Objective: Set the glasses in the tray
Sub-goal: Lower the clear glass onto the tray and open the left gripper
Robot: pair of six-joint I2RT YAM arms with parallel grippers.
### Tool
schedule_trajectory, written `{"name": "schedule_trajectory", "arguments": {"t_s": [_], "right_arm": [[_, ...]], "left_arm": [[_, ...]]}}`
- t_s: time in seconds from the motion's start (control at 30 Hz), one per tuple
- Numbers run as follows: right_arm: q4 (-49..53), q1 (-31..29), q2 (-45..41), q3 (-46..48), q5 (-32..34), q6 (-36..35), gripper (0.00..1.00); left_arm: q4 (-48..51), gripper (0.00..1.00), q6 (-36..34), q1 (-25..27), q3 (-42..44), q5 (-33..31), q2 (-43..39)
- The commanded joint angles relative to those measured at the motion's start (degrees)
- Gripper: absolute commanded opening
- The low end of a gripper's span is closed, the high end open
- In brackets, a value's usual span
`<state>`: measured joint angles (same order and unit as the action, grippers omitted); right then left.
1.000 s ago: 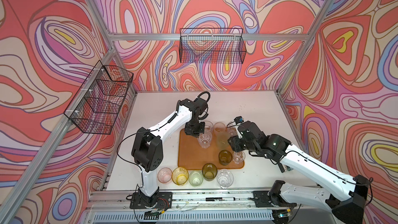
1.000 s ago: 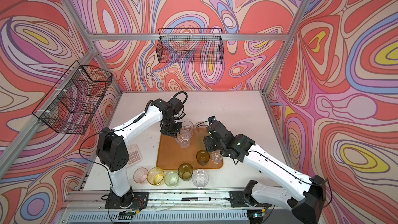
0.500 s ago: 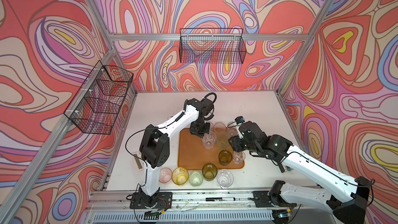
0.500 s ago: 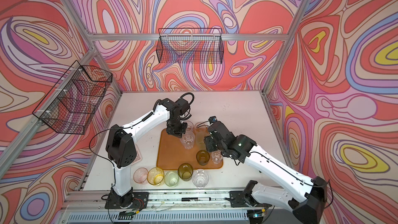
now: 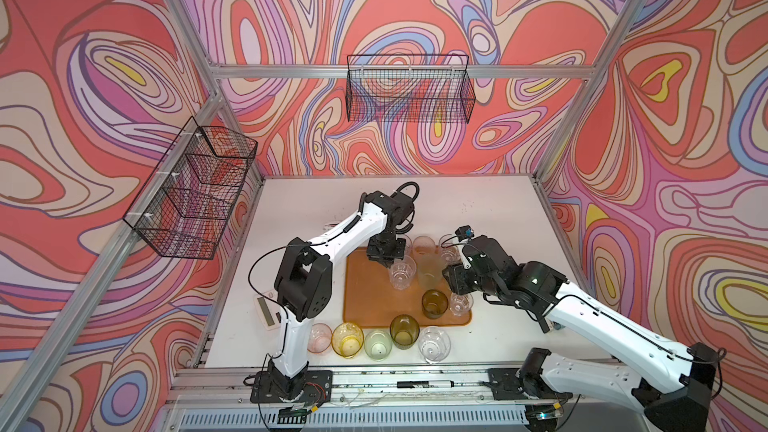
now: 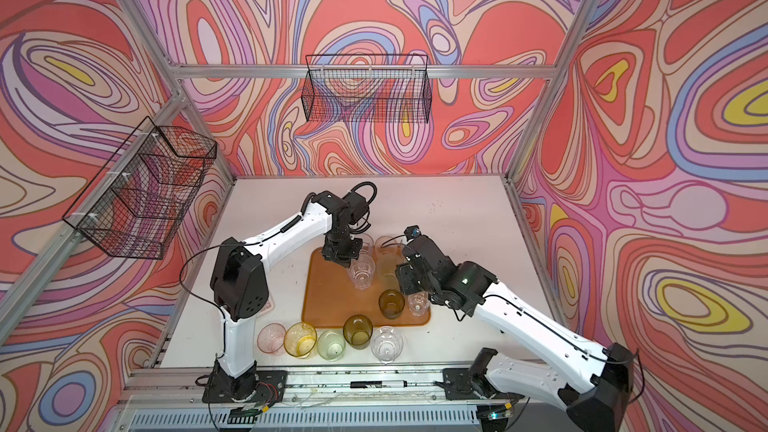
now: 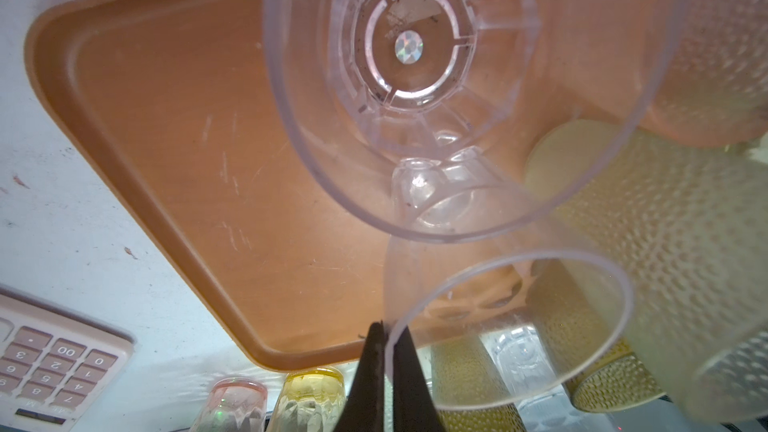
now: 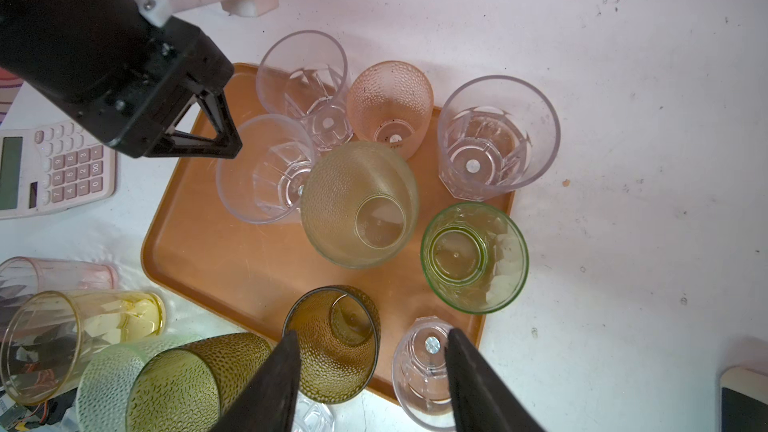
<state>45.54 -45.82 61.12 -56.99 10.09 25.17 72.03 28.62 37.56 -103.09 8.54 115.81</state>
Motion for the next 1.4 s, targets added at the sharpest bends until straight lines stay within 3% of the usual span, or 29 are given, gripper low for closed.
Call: {"name": "schedule_trajectory", "arguments": {"t_s": [0.0,1.37], "right_arm": [[0.71,0.03,-1.09,0.86,0.99,0.58,0.58],[0.54,0.03,-0.36,0.39,0.44,0.32,0.58]], "left_arm": [[1.84,0.0,-0.4,0.28,-1.43,-0.61,1.09],[0.38,0.17,0.2,0.3,0.46,0.42,0.61]]}}
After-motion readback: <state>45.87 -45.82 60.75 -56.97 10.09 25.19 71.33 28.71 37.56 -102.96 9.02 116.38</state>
